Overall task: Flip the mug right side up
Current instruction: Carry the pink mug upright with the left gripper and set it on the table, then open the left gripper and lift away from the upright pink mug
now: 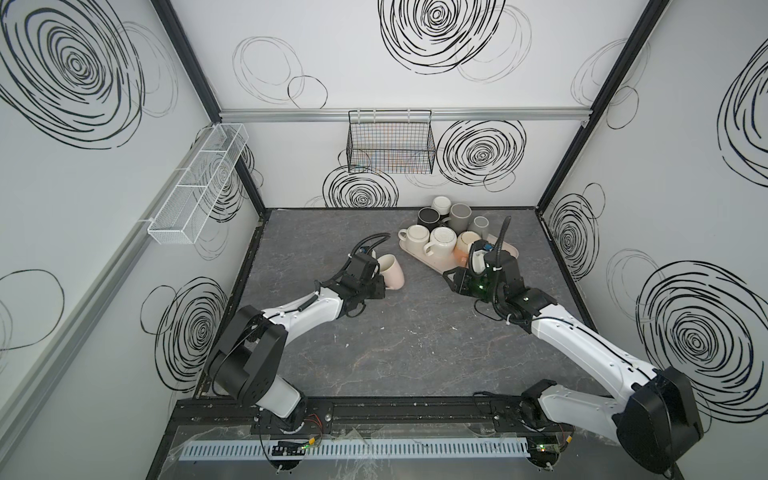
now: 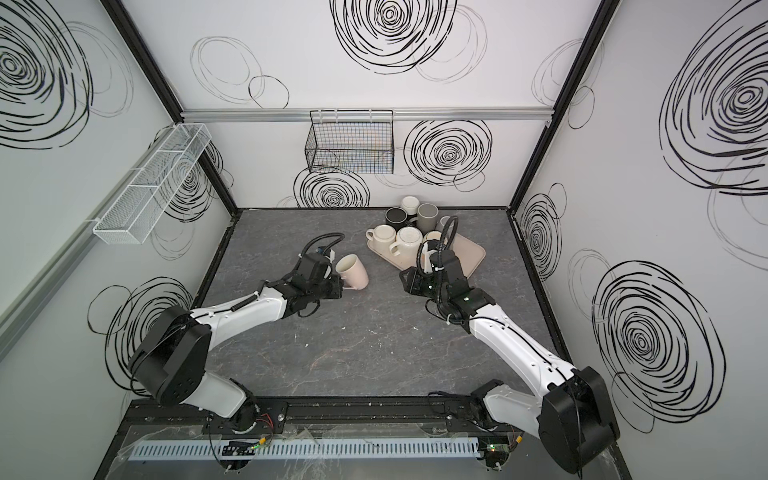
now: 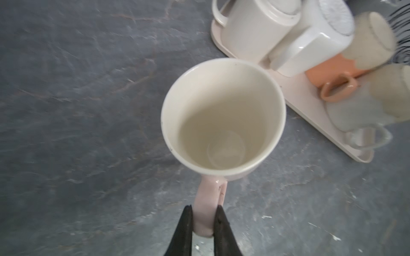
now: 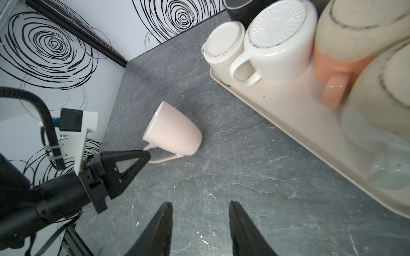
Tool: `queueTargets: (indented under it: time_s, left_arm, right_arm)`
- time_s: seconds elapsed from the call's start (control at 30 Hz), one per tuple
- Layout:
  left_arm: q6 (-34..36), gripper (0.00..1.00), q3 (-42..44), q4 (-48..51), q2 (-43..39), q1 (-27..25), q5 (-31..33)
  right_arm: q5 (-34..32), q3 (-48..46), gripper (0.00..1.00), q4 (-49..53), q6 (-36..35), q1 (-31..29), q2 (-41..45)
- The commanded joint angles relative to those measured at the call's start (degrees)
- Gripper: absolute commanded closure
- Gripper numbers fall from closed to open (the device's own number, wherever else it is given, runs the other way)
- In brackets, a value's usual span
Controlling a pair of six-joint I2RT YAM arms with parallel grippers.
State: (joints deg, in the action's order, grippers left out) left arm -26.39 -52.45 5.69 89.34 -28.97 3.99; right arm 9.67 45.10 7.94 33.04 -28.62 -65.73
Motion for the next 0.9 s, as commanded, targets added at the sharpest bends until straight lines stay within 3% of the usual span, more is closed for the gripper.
queueTargets:
  time_s: [0.0,0.13,0.37,0.8,0.87]
  left_arm:
    - [7.53,1.00,-6.08,8.94,2.20,2.64,11.83]
    - [10.99,1.00,-11.88,11.39,6.72,6.53,16.40]
    - [14.27,1.00,-20.40,10.22,15.71,12.12,18.03]
    - [15.23,1.00,-39.98,14.73,30.60,14.60,16.93]
    - [14.46,0.85,-40.59,15.50,31.21,14.31,16.87]
  right_arm:
    - [-2.80,0.74,0.54,5.58,-4.28,1.16,1.37]
    - [-5.33,0.02,0.53,7.75,-5.59,1.62,1.90]
    - [-3.40,-3.06,0.52,9.19,-4.69,4.16,2.21]
    - [-6.93,-5.70,0.50,12.87,-5.44,6.81,3.86]
    - [-7.54,-6.37,0.50,13.03,-5.20,6.84,3.78]
